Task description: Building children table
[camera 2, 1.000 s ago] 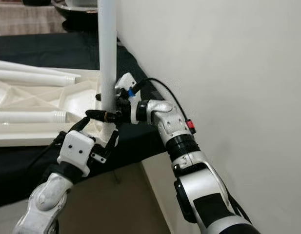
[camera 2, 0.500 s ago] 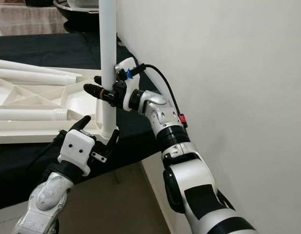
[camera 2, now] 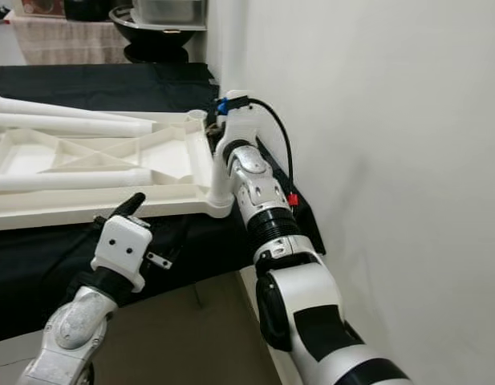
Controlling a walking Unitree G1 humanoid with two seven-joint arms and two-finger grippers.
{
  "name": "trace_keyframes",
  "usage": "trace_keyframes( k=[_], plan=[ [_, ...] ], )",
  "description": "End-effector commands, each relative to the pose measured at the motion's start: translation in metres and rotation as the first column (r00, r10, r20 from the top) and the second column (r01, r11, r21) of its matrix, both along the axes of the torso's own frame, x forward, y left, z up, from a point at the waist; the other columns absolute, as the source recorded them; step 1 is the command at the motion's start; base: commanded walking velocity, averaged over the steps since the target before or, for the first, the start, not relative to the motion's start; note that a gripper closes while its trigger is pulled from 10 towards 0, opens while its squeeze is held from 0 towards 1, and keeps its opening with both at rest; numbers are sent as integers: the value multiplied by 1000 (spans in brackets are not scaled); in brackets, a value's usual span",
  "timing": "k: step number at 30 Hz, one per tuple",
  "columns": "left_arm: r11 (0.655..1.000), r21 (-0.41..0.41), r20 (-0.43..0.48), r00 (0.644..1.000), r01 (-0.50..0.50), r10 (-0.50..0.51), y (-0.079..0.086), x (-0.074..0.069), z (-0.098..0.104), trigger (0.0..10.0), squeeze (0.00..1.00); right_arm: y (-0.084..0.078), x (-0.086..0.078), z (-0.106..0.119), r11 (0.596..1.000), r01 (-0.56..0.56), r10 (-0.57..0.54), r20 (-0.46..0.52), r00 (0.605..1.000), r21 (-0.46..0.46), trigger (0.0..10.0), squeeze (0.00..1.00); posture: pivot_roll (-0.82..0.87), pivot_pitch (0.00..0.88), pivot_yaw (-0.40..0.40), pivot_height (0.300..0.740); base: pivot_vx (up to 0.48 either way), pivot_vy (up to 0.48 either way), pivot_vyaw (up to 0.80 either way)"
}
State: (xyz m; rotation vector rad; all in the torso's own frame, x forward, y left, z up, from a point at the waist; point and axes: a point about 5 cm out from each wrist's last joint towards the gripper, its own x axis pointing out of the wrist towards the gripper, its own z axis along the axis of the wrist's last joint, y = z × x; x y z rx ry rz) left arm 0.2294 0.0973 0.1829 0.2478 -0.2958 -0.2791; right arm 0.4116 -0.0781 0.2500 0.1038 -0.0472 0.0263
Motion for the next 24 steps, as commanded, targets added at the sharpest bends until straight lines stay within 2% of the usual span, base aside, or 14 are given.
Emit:
trace_keyframes(
  k=[1, 2, 3, 6, 7, 11, 12, 13, 14, 16, 19, 21, 22, 24],
  plan=[
    [1000, 2, -13, 1000, 9, -9, -3, 0, -2, 10000, 0, -5, -1, -4, 994, 112, -111, -51, 993, 14, 0, 0, 64, 67, -127, 740, 0, 0, 0],
    [1000, 2, -13, 1000, 9, -9, -3, 0, -2, 10000, 0, -5, -1, -4, 994, 112, -111, -51, 993, 14, 0, 0, 64, 67, -127, 740, 0, 0, 0],
    [1000, 6, -11, 1000, 10, -10, -3, 0, -2, 10000, 0, 2, -2, -4, 995, 94, -93, -69, 993, 24, 10000, 0, 68, 66, -130, 740, 0, 0, 0],
    [1000, 7, -10, 1000, 7, -6, -3, -1, -2, 10000, 0, 18, -2, -2, 999, 5, -2, -62, 998, 52, 10000, 0, 69, 67, -133, 740, 0, 0, 0],
    [1000, 6, -11, 1000, 6, -6, -3, -1, -2, 10000, 0, 22, -2, 0, 996, -46, 50, -46, 998, 76, 10000, 1000, 68, 54, -137, 740, 0, 0, 0],
    [1000, 8, -15, 1000, 9, -9, -3, -4, -4, 10000, 0, 20, -2, 3, 998, -30, 30, -5, 1000, 46, 10000, 1000, 71, 48, -138, 740, 0, 0, 0],
    [1000, 9, -16, 1000, 10, -9, -3, -4, -4, 10000, 0, 18, -2, 5, 999, -44, 44, 13, 999, 29, 10000, 443, 71, 44, -137, 740, 0, 0, 0],
    [1000, 9, -17, 1000, 9, -9, -3, -4, -5, 10000, 0, 17, -2, 6, 999, -51, 51, 23, 998, 20, 10000, 443, 71, 44, -137, 740, 0, 0, 0],
    [1000, 10, -14, 1000, 10, -10, -4, -2, -4, 10000, 0, 14, -1, 7, 998, -55, 55, 23, 998, 21, 10000, 0, 72, 43, -133, 740, 0, 0, 0],
    [1000, 11, -8, 1000, 8, -8, -3, -1, -3, 10000, 0, 15, 0, 8, 995, -94, 94, 25, 995, 24, 10000, 0, 71, 41, -134, 740, 0, 0, 0],
    [1000, 9, -5, 1000, 2, -2, -2, -1, -2, 10000, 0, 25, -2, 10, 927, -375, 375, -4, 927, 7, 10000, 0, 69, 46, -130, 740, 0, 0, 0],
    [1000, 10, -5, 1000, 3, -3, -2, -1, -3, 10000, 0, 28, -10, 12, 738, -669, 670, -22, 742, -89, 10000, 0, 71, 42, -134, 740, 0, 0, 0],
    [1000, 10, -5, 1000, 3, -3, -2, -1, -3, 10000, 0, 28, -10, 12, 738, -669, 670, -22, 742, -89, 10000, 0, 71, 42, -134, 740, 0, 0, 0],
    [1000, 10, -3, 1000, 5, -5, -3, 0, -2, 10000, 0, 23, -15, 12, 612, -780, 783, -38, 621, -130, 10000, 0, 68, 43, -135, 740, 0, 0, 0]
  ],
)
